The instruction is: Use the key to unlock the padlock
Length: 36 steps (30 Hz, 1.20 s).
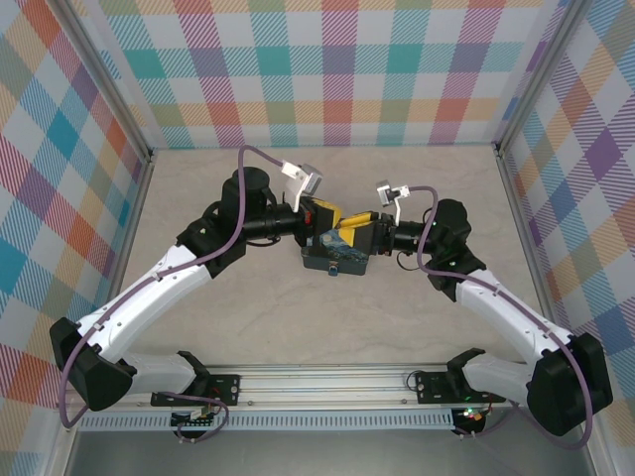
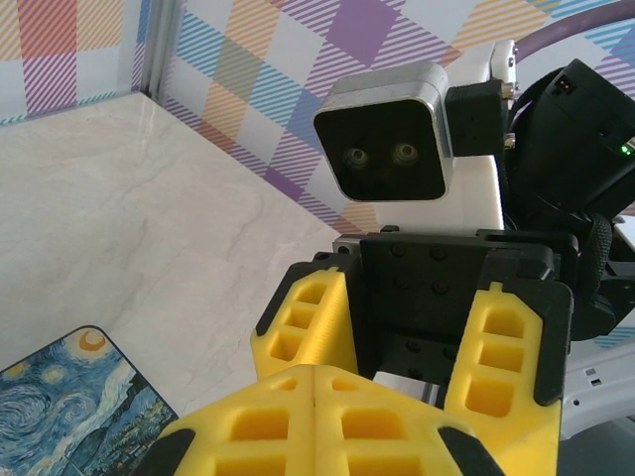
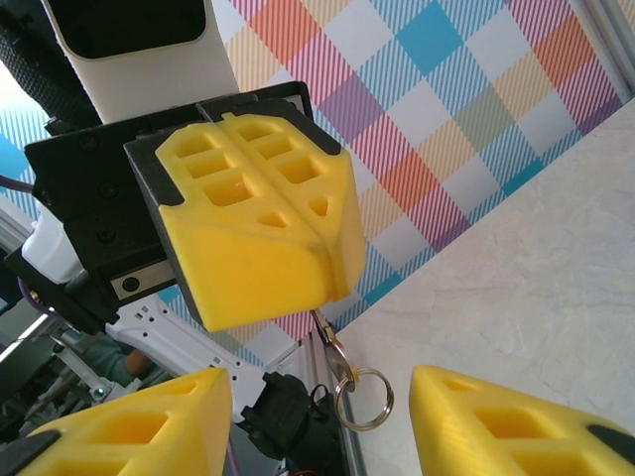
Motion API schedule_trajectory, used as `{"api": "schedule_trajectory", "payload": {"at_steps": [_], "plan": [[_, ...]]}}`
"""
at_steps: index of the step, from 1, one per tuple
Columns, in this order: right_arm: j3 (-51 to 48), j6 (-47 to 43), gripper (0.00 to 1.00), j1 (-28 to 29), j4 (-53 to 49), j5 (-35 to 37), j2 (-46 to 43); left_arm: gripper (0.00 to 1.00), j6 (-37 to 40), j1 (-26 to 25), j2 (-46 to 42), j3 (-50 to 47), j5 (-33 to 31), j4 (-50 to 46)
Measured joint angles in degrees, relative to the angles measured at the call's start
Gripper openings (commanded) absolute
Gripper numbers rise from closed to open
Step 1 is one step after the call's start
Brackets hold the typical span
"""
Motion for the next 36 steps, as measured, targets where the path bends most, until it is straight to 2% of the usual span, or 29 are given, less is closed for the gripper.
{"api": "schedule_trajectory", "payload": {"at_steps": [16, 31, 36], "plan": [[1.4, 0.0, 0.28, 1.1, 0.0, -0.3, 1.6, 0.0, 0.0, 0.0, 0.0, 0.0, -0.1, 0.0], [1.5, -0.3, 0.14, 1.1, -0.7, -0.2, 1.6, 0.0, -0.2, 0.0, 0.0, 0.0, -0.3, 0.0], [1.5, -0.4, 0.06, 1.1, -1.2, 0.0, 1.6, 0.0, -0.3, 0.0, 0.0, 0.0, -0.8, 0.0]]}}
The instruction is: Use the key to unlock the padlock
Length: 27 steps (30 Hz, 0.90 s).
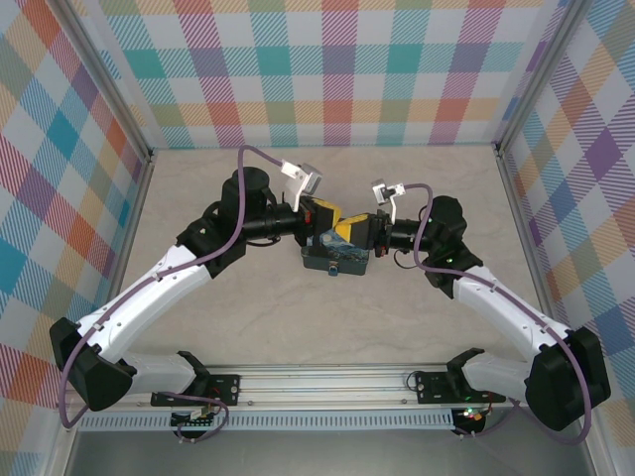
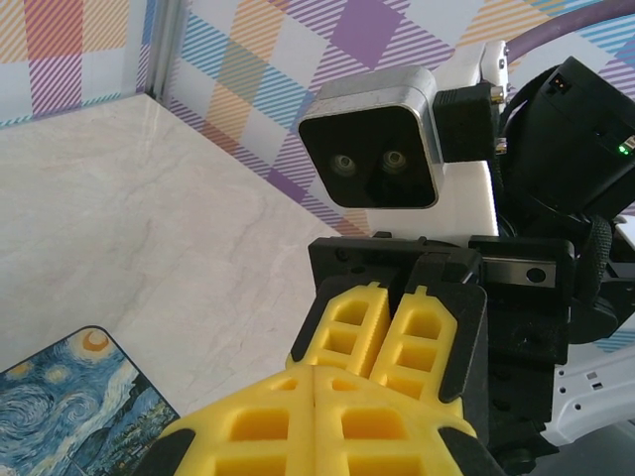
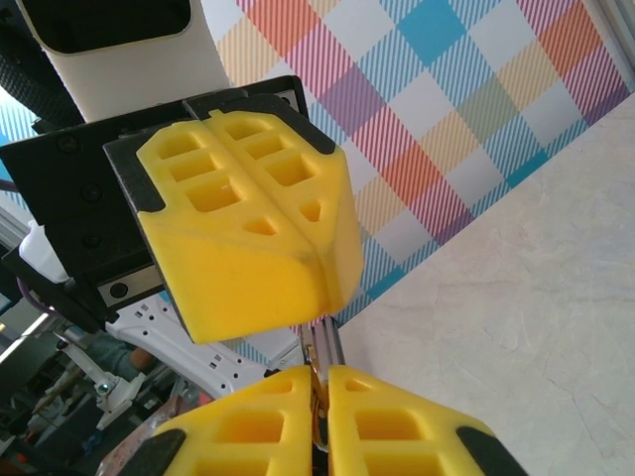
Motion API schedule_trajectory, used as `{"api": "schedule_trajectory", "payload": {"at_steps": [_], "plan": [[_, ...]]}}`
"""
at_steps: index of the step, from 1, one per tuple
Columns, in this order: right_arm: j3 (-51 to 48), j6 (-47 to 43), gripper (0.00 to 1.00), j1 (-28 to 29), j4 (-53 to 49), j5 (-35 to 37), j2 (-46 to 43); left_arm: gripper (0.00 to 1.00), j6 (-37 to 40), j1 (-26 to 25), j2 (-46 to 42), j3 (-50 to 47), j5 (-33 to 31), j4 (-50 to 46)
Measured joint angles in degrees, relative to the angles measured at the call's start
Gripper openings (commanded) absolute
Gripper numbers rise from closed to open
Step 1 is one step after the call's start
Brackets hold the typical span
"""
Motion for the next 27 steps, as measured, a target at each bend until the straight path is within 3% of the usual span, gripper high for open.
{"api": "schedule_trajectory", "payload": {"at_steps": [5, 14, 20, 27], "plan": [[0.0, -0.5, 0.02, 0.0, -0.9, 0.4, -0.1, 0.19, 0.1, -0.1, 0.0, 0.0, -1.4, -0.2], [0.0, -6.6, 0.02, 0.4, -12.8, 6.5, -3.9, 0.66, 0.5, -0.2, -2.0, -0.8, -9.8, -1.8], [0.0, -9.8, 0.01, 0.3, -23.1, 15.2, -5.3, 0.8, 0.0, -0.2, -6.8, -4.8, -18.5, -5.9], [-5.0, -6.8, 0.01, -3.4, -21.5, 19.1, -1.9, 0.81, -5.1, -0.2, -8.4, -19.7, -21.6, -4.7]]}}
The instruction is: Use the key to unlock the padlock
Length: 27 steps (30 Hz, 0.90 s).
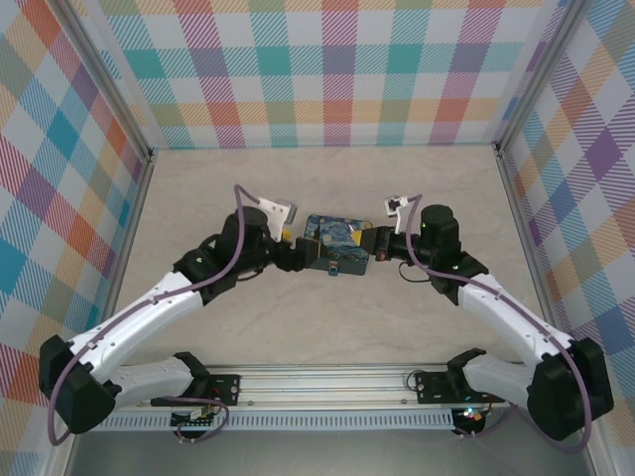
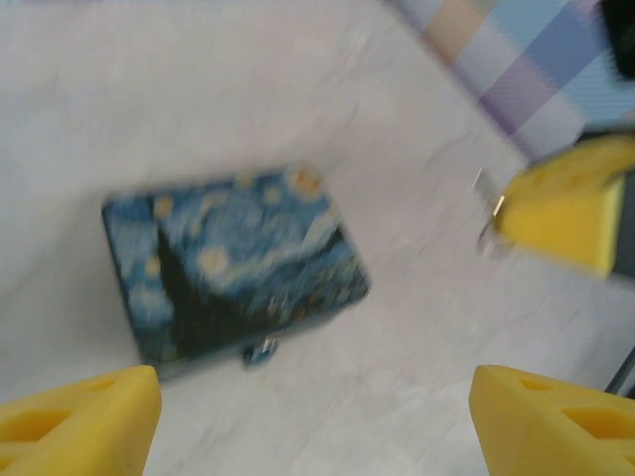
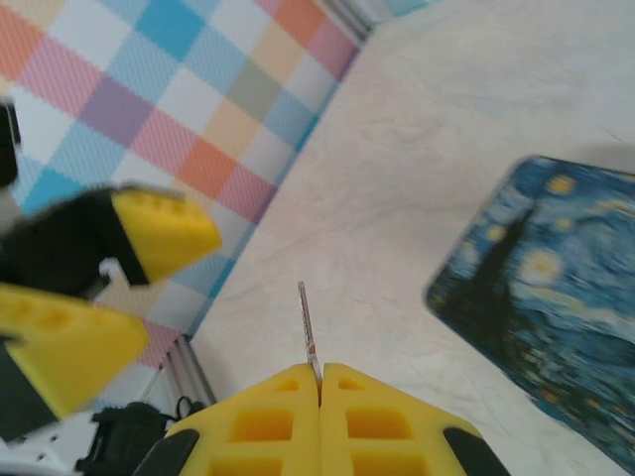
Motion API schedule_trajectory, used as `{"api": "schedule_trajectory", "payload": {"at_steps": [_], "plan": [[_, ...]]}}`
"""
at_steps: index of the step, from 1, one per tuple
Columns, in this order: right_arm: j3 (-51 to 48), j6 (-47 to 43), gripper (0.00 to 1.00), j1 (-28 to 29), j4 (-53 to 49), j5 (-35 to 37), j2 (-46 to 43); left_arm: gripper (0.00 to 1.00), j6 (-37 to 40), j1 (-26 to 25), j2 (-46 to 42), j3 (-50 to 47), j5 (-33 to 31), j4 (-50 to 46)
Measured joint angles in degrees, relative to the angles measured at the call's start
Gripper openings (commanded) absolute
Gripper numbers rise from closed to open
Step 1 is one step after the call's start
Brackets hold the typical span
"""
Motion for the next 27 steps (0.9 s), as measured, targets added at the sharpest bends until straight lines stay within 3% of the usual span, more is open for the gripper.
{"api": "schedule_trajectory", "payload": {"at_steps": [4, 10, 19, 27], "plan": [[-2.4, 3.9, 0.01, -1.9, 4.5, -0.2, 6.3, 0.81, -4.6, 0.0, 2.5, -9.2, 0.2, 4.9], [-2.7, 8.7, 0.01, -3.0, 14.4, -2.0, 15.9, 0.82, -7.0, 0.0, 8.5, -14.8, 1.4, 15.2], [-0.3, 10.1, 0.01, -3.1, 18.7, -2.7, 25.0, 0.82, -7.6, 0.0, 22.3, -13.0, 5.6, 25.0], [0.3, 10.0, 0.01, -3.9, 21.8, -3.0, 28.6, 0.82, -7.6, 0.2, 27.3, -9.1, 6.1, 27.6]]}}
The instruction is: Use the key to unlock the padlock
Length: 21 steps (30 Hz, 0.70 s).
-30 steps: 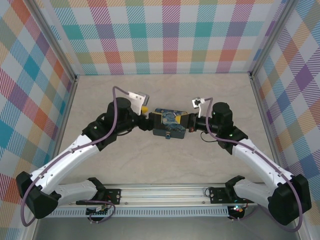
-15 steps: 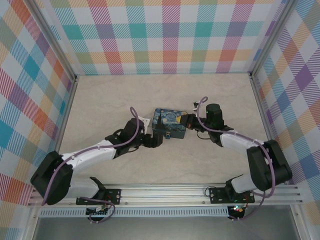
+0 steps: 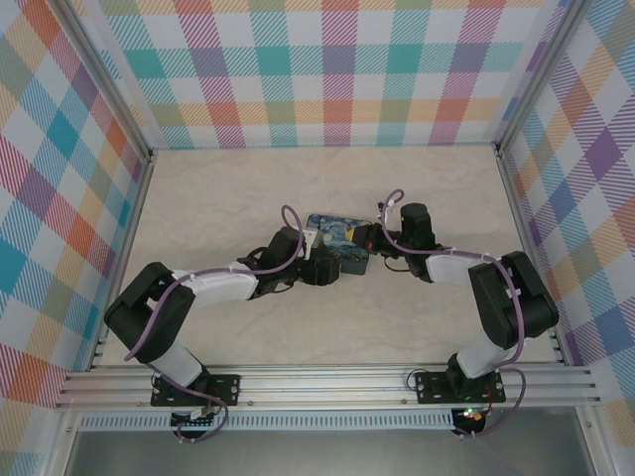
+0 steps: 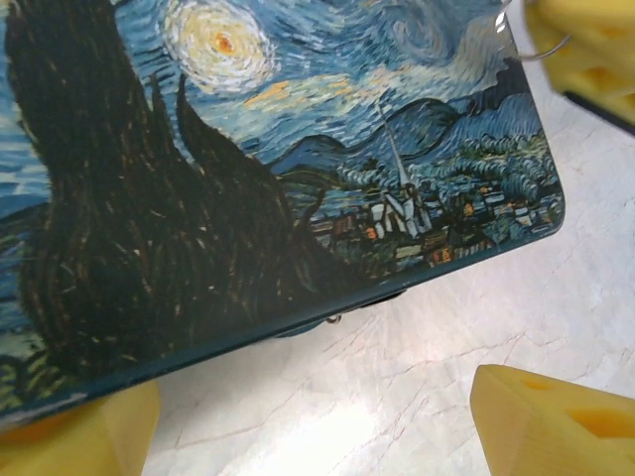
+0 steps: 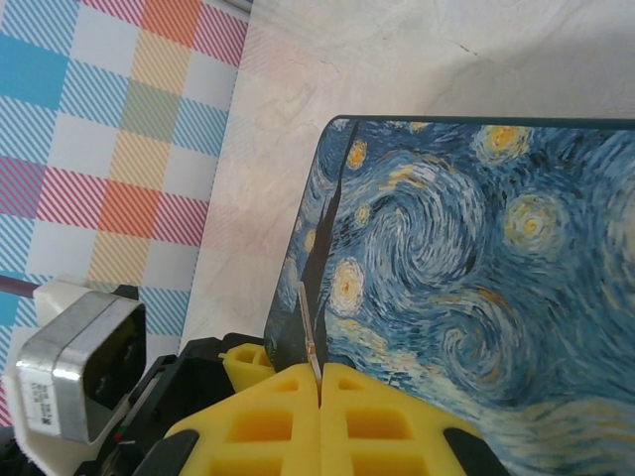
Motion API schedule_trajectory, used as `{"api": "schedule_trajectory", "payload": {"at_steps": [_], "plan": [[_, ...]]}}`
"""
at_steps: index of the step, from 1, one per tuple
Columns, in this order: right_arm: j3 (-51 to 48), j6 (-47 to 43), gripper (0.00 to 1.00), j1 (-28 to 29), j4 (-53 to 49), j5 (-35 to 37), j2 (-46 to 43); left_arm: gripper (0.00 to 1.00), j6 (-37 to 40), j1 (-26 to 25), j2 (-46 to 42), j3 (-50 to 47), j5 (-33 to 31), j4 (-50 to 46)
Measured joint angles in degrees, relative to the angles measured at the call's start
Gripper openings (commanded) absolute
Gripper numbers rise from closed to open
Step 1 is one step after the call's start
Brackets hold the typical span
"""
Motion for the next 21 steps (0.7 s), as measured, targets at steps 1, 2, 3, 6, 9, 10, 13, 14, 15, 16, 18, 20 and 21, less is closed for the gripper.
{"api": "schedule_trajectory", "payload": {"at_steps": [1, 2, 3, 6, 9, 10, 13, 14, 15, 16, 18, 20, 21], "plan": [[0.0, 0.0, 0.01, -0.2, 0.4, -0.1, 0.4, 0.82, 0.0, 0.2, 0.2, 0.1, -0.1, 0.1], [0.0, 0.0, 0.01, -0.3, 0.6, -0.2, 0.8, 0.82, 0.0, 0.5, 0.4, 0.2, -0.1, 0.3], [0.0, 0.0, 0.01, -0.3, 0.7, -0.2, 1.2, 0.82, 0.0, 0.7, 0.6, 0.2, 0.0, 0.6], [0.0, 0.0, 0.01, -0.3, 0.9, -0.3, 2.5, 0.82, 0.1, 2.2, 1.3, 0.3, -0.1, 1.5], [0.0, 0.0, 0.01, -0.3, 1.0, -0.4, 3.5, 0.82, 0.3, 4.1, 1.9, 0.9, -0.1, 1.7], [0.1, 0.0, 0.01, -0.3, 1.2, -0.6, 3.6, 0.81, 0.5, 4.7, 1.9, 0.9, -0.2, 1.7], [0.2, 0.1, 0.0, -0.3, 1.9, -0.9, 4.2, 0.77, 2.0, 5.5, 2.0, 1.4, -0.4, 1.7], [0.2, 0.1, 0.0, -0.3, 2.2, -1.1, 4.3, 0.75, 2.6, 5.7, 2.0, 1.6, -0.4, 1.6], [0.2, 0.2, 0.0, -0.3, 2.3, -1.1, 4.4, 0.74, 3.4, 5.8, 2.0, 1.7, -0.4, 1.6], [0.2, 0.3, 0.0, -0.3, 2.4, -1.1, 4.5, 0.73, 3.9, 5.8, 2.0, 1.7, -0.3, 1.6], [0.2, 0.7, 0.0, -0.3, 2.9, -1.2, 4.7, 0.72, 5.1, 5.8, 2.1, 1.7, -0.3, 1.6], [0.1, 1.1, 0.0, -0.3, 3.4, -1.3, 4.8, 0.72, 6.2, 5.8, 2.3, 1.4, -0.3, 2.1], [-0.1, 1.2, 0.0, -0.3, 3.7, -1.3, 4.8, 0.72, 6.7, 5.8, 2.4, 1.0, -0.3, 2.9]]}}
